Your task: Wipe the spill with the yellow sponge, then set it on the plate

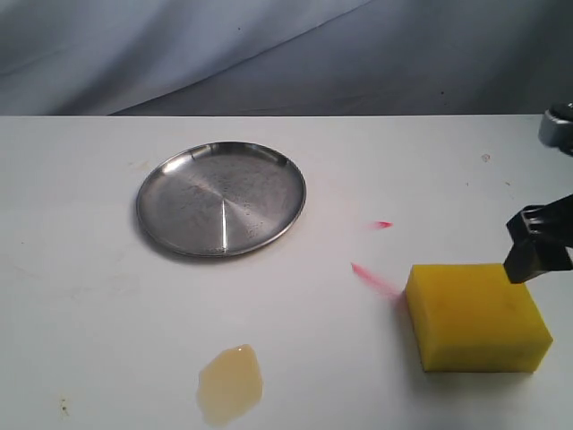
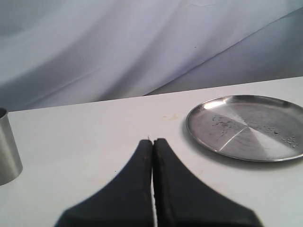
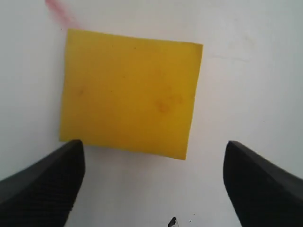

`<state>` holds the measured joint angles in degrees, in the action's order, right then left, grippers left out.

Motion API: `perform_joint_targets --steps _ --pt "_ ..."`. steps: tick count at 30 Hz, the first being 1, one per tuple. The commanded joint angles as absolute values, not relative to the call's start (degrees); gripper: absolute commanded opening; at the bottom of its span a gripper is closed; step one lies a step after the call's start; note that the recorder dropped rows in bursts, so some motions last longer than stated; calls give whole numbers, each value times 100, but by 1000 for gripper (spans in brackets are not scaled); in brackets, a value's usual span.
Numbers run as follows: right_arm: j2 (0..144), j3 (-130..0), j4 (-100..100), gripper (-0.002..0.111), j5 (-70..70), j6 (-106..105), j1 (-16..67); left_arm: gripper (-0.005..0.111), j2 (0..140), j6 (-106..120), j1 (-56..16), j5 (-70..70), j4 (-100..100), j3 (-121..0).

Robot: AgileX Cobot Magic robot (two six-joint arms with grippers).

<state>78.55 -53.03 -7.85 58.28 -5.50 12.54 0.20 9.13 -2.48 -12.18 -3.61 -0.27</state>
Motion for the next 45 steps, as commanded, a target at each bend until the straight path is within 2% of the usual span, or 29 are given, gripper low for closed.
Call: perform_joint_targets --steps 1,18,20,21,22,23,25,31,35,41,45 --pt "8476 -5341 -880 79 5423 -760 1264 0 0 915 -278 -1177 -394 0" --pt "10486 -5052 -1243 77 3903 -772 1264 0 0 915 -278 -1177 -394 0" --pt "10781 -5040 -1243 64 3809 -772 1264 0 0 915 -278 -1177 -394 0" --pt "10893 -5040 -1256 46 3773 -772 1264 0 0 915 -278 -1177 -394 0" --pt "10894 -5040 -1267 38 3774 -772 1264 0 0 915 -278 -1177 -394 0" --pt "10867 -5040 -1267 17 3774 -772 1264 0 0 915 -278 -1177 -394 0" --pt "10732 -5040 -1180 0 3758 -783 1264 0 0 915 -278 -1177 -394 0" --pt "9323 -5040 -1869 0 4285 -1648 1332 0 0 915 -278 -1177 -394 0" --pt "8536 -5065 -2757 0 4387 -2161 2056 0 0 915 -278 -1177 -394 0" --pt "8546 -5123 -3999 0 3821 -2503 3303 0 0 915 -278 -1177 -394 0" --pt "9057 -5678 -4000 0 3882 -2368 3945 0 0 915 -278 -1177 -394 0"
